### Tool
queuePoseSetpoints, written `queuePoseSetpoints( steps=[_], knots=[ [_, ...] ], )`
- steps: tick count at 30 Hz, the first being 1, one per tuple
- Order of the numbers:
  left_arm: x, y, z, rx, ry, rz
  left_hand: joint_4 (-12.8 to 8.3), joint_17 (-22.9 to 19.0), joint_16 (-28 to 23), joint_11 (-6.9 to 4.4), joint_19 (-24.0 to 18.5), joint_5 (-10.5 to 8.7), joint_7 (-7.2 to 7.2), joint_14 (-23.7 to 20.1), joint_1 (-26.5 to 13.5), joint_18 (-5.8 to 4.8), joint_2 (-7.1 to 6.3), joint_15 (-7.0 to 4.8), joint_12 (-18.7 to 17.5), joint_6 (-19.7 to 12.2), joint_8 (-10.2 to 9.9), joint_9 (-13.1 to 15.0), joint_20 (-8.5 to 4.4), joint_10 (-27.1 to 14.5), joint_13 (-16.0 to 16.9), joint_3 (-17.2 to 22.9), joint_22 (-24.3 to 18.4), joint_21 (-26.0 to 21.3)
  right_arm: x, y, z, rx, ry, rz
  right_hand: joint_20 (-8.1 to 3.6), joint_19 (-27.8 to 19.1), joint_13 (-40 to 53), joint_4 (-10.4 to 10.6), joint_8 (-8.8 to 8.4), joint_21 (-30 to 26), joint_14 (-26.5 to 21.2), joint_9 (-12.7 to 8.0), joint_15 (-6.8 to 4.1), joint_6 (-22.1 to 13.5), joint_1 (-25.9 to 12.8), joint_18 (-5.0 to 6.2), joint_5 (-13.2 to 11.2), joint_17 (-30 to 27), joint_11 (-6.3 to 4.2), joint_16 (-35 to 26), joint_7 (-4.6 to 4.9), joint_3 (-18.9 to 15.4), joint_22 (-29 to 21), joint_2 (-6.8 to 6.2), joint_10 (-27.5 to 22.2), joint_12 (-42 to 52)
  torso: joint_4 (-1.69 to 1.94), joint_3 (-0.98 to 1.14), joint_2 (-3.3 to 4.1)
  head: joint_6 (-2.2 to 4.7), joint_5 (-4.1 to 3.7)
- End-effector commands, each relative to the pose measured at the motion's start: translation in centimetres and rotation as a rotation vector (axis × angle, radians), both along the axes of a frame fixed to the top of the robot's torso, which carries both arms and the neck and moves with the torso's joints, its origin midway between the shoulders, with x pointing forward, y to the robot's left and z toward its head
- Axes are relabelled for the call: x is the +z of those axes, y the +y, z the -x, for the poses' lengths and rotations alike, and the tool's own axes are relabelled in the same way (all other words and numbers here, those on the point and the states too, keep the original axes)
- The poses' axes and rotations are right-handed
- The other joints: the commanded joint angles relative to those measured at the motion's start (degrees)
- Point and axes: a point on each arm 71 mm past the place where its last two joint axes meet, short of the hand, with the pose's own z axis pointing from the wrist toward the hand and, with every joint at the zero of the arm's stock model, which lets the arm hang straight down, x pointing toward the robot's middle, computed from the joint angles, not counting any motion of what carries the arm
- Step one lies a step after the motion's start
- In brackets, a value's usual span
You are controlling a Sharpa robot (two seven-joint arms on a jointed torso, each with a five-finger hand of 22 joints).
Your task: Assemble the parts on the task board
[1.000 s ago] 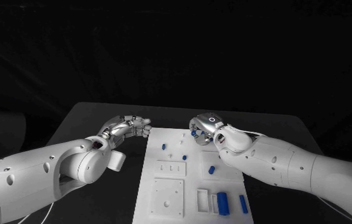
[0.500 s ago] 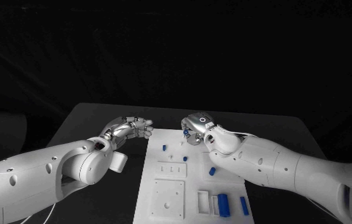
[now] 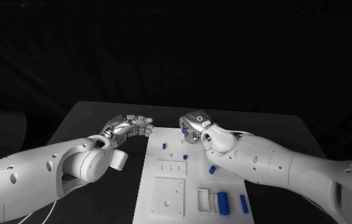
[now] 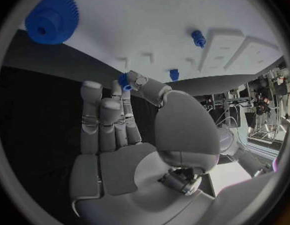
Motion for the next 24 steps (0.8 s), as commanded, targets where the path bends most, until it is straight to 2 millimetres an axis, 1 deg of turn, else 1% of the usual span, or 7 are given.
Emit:
queuePoseSetpoints(
  steps=[1, 3, 6, 8, 11, 20, 24],
  knots=[
    [0.17, -0.25, -0.12, -0.009, -0.011, 0.010, 0.11, 0.10, -0.22, 0.17, 0.03, 0.31, 0.07, 0.35, -0.30, 1.09, -0.12, -0.13, -0.35, 0.21, -0.29, -0.07, -0.10, 0.18, -0.10, 0.04, -0.06, 0.02, -0.16, 0.24, 0.08, 0.005, 0.008, 0.027, -0.28, -0.14, 0.14, -0.04, 0.39, 0.31, -0.21, 0.11, -0.45, 0.21, 0.21, 3.10, 0.13, -0.08, 0.73, 0.20, 0.02, 0.31, 1.32, -0.24, 1.44, 0.03, -0.04, -0.03, 0.04, -0.15, 0.22],
    [0.14, -0.31, -0.25, -0.008, -0.011, 0.008, 0.11, 0.11, -0.24, 0.19, 0.03, 0.31, 0.08, 0.35, -0.31, 1.08, -0.14, -0.12, -0.39, 0.17, -0.32, -0.09, -0.10, 0.16, -0.11, 0.04, -0.06, 0.02, -0.19, 0.21, 0.08, 0.005, 0.011, 0.028, -0.28, -0.15, 0.15, -0.03, 0.38, 0.32, -0.22, 0.11, -0.45, 0.20, 0.20, 3.10, 0.13, -0.08, 0.74, 0.21, 0.02, 0.32, 1.31, -0.24, 1.43, 0.01, -0.05, -0.04, 0.07, -0.14, 0.38],
    [0.09, -0.30, -0.37, -0.005, -0.011, 0.007, 0.12, 0.12, -0.26, 0.20, 0.03, 0.31, 0.09, 0.35, -0.32, 1.08, -0.14, -0.12, -0.42, 0.16, -0.34, -0.10, -0.09, 0.16, -0.12, 0.04, -0.06, 0.02, -0.24, 0.18, 0.09, 0.006, 0.019, 0.031, -0.28, -0.17, 0.18, -0.02, 0.36, 0.34, -0.22, 0.12, -0.44, 0.19, 0.18, 3.10, 0.13, -0.08, 0.74, 0.22, 0.03, 0.34, 1.31, -0.27, 1.43, -0.01, -0.18, -0.10, 0.08, -0.42, 0.48],
    [0.07, -0.38, -0.45, -0.005, -0.011, 0.006, 0.13, 0.13, -0.28, 0.20, 0.03, 0.31, 0.10, 0.35, -0.34, 1.08, -0.14, -0.12, -0.43, 0.15, -0.36, -0.11, -0.09, 0.16, -0.12, 0.04, -0.06, 0.02, -0.31, 0.11, 0.04, 0.003, 0.028, 0.034, -0.28, -0.18, 0.19, -0.02, 0.35, 0.35, -0.23, 0.12, -0.44, 0.19, 0.18, 3.10, 0.13, -0.09, 0.74, 0.22, 0.03, 0.35, 1.31, -0.28, 1.43, -0.03, -0.32, -0.05, 0.11, -0.40, 0.52],
    [0.05, -0.45, -0.47, -0.007, -0.011, 0.007, 0.13, 0.13, -0.29, 0.21, 0.02, 0.31, 0.10, 0.35, -0.35, 1.07, -0.13, -0.11, -0.45, 0.14, -0.37, -0.12, -0.09, 0.16, -0.12, 0.05, -0.07, 0.02, -0.40, 0.04, -0.02, -0.001, 0.035, 0.041, -0.27, -0.21, 0.22, 0.00, 0.32, 0.37, -0.24, 0.12, -0.43, 0.17, 0.14, 3.10, 0.14, -0.10, 0.75, 0.22, 0.04, 0.36, 1.31, -0.31, 1.41, -0.06, -0.34, -0.05, 0.13, -0.40, 0.56],
    [0.07, -0.46, -0.40, -0.011, -0.011, 0.009, 0.12, 0.16, -0.34, 0.22, 0.01, 0.31, 0.13, 0.35, -0.37, 1.07, -0.16, -0.11, -0.52, 0.10, -0.42, -0.14, -0.09, 0.14, -0.14, 0.05, -0.07, 0.02, -0.52, 0.32, 0.08, -0.004, 0.055, 0.049, -0.26, -0.27, 0.28, 0.03, 0.28, 0.40, -0.25, 0.13, -0.42, 0.15, 0.12, 3.10, 0.15, -0.11, 0.76, 0.24, 0.06, 0.41, 1.31, -0.29, 1.40, -0.13, -0.28, 0.05, 0.13, -0.66, 0.46],
    [0.08, -0.56, -0.35, -0.016, -0.009, 0.011, 0.12, 0.17, -0.36, 0.22, 0.00, 0.31, 0.13, 0.34, -0.36, 1.07, -0.15, -0.11, -0.54, 0.10, -0.43, -0.15, -0.09, 0.14, -0.14, 0.06, -0.08, 0.02, -0.54, 0.13, -0.02, -0.009, 0.055, 0.050, -0.25, -0.30, 0.30, 0.02, 0.25, 0.42, -0.26, 0.13, -0.41, 0.14, 0.11, 3.10, 0.17, -0.12, 0.77, 0.24, 0.06, 0.44, 1.31, -0.28, 1.39, -0.16, -0.17, 0.01, 0.15, -0.78, 0.46]
  ],
)
